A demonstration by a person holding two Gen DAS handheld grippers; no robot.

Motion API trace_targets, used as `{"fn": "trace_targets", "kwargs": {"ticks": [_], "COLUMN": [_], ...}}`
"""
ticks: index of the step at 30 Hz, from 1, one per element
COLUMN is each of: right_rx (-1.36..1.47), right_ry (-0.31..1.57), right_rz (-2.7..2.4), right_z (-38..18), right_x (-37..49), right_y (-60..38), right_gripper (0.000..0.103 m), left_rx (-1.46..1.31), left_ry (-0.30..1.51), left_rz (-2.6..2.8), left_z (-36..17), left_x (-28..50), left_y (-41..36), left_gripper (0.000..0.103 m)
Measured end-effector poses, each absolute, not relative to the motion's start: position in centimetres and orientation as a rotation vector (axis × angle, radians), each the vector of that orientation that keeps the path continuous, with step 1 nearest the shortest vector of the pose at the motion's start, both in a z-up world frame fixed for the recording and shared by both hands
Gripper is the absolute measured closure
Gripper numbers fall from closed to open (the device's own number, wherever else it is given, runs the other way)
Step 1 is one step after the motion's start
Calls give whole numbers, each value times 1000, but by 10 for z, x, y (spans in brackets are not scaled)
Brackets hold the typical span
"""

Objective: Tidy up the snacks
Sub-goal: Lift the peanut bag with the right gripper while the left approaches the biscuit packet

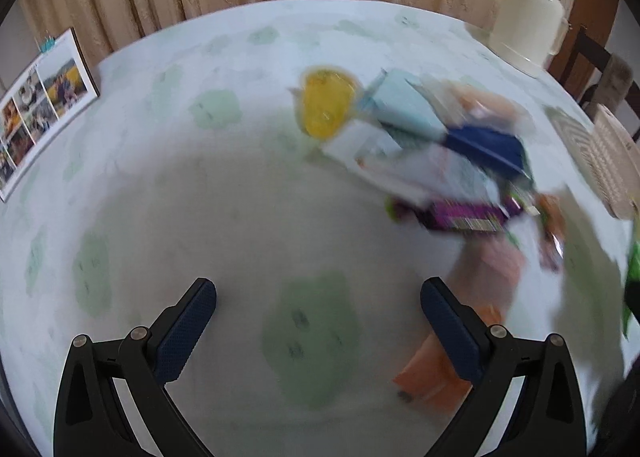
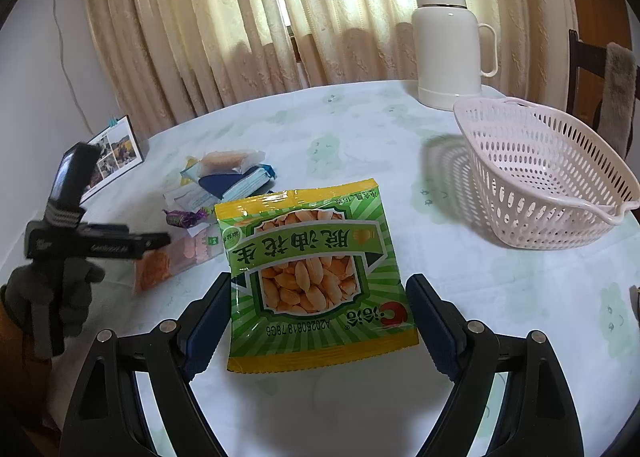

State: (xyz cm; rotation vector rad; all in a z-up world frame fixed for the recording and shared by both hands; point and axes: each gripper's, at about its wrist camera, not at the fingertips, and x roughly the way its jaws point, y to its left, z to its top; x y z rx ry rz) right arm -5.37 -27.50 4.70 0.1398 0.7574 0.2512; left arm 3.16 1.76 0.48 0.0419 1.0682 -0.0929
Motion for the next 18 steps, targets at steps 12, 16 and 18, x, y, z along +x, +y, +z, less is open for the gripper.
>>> {"fn": "trace_targets", "kwargs": {"ticks": [12,16,18], "right_rx": [148,149,152], "right_ry": [750,749,747], "right_rz": [252,253,253], "right_z": [49,50,50], "right_x": [-54,-54,-54], "right_y": [-275,-275,-276], "right_gripper": [17,17,17], "left_rx": [50,28,47], "left_ry": [996,989,988], "left_rz": [-162,-168,-170], "left_z": [28,31,29], "left_x": [-1,2,4], "left_y": [-16,-29,-42], "left_gripper": [2,2,3]}}
